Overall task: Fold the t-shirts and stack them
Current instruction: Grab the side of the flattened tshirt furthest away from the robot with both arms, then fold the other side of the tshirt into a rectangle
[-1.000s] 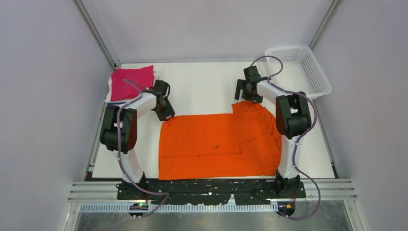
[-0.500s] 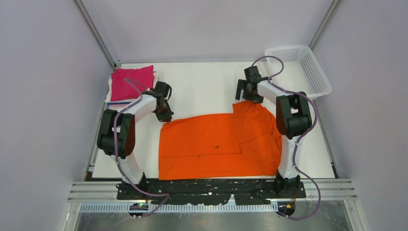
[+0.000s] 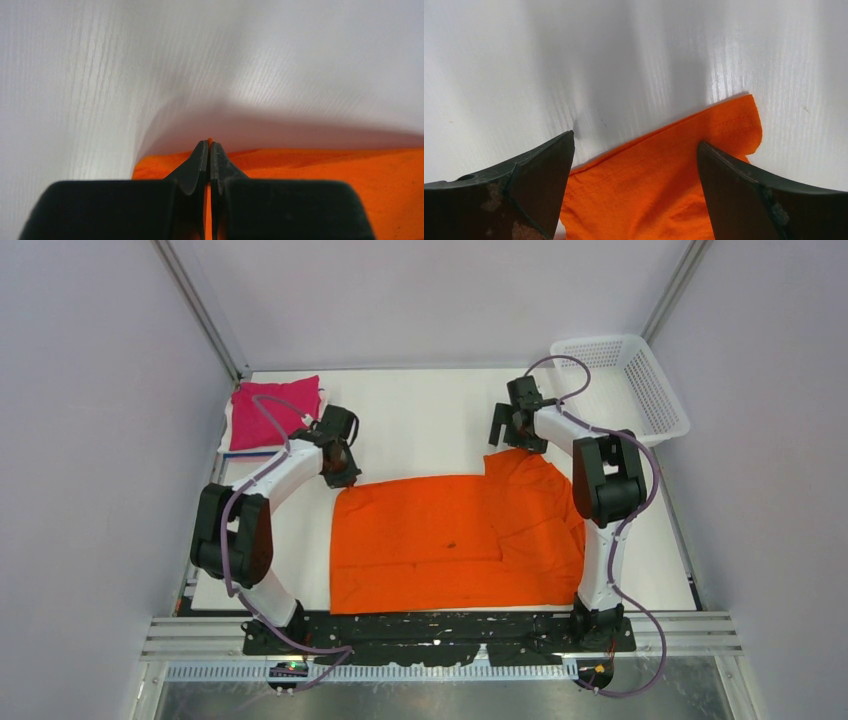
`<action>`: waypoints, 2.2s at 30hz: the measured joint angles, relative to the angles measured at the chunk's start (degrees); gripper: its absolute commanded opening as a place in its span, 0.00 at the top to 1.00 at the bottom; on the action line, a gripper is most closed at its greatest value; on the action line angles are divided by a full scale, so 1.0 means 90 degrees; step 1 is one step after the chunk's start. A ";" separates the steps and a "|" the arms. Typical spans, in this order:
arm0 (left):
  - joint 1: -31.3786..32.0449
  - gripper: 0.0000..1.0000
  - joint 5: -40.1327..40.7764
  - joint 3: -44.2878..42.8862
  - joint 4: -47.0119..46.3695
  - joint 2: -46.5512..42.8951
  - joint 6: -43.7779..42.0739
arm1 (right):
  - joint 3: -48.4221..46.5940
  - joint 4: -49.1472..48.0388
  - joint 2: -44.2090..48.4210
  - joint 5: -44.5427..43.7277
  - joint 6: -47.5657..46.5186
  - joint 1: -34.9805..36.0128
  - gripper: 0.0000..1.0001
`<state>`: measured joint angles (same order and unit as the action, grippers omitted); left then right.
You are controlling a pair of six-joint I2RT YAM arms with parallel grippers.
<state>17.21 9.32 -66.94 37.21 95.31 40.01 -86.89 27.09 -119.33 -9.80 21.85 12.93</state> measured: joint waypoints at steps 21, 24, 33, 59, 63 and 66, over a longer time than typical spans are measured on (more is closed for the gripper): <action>0.0005 1.00 -0.0039 0.0209 -0.0012 -0.0041 0.0000 | -0.0617 -0.0393 -0.0454 0.0634 0.0364 -0.0034 0.25; 0.0005 1.00 -0.0046 0.0231 -0.0012 -0.0041 0.0000 | -0.0561 -0.0401 -0.0449 0.0544 0.0437 -0.0019 0.34; 0.0005 1.00 -0.0063 0.0311 -0.0036 -0.0192 0.0002 | -0.0277 -0.0221 -0.0272 -0.0012 0.0906 0.0260 0.62; 0.0112 1.00 -0.0231 0.1105 -0.0364 -0.1219 0.0005 | 0.2591 -0.1664 0.2866 -0.0750 0.0393 0.0457 0.95; 0.0272 1.00 -0.0231 0.1503 -0.0437 -0.1642 0.0015 | 0.3279 -0.1722 0.3587 -0.0899 0.0381 0.0614 0.95; 0.0391 1.00 -0.0226 0.1744 -0.0457 -0.1904 0.0032 | 0.3742 -0.1559 0.4136 -0.1144 0.0393 0.0806 0.95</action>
<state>20.73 7.29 -51.24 33.10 78.17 40.29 -53.21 13.06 -82.11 -20.10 25.39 20.18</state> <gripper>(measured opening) 0.018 0.071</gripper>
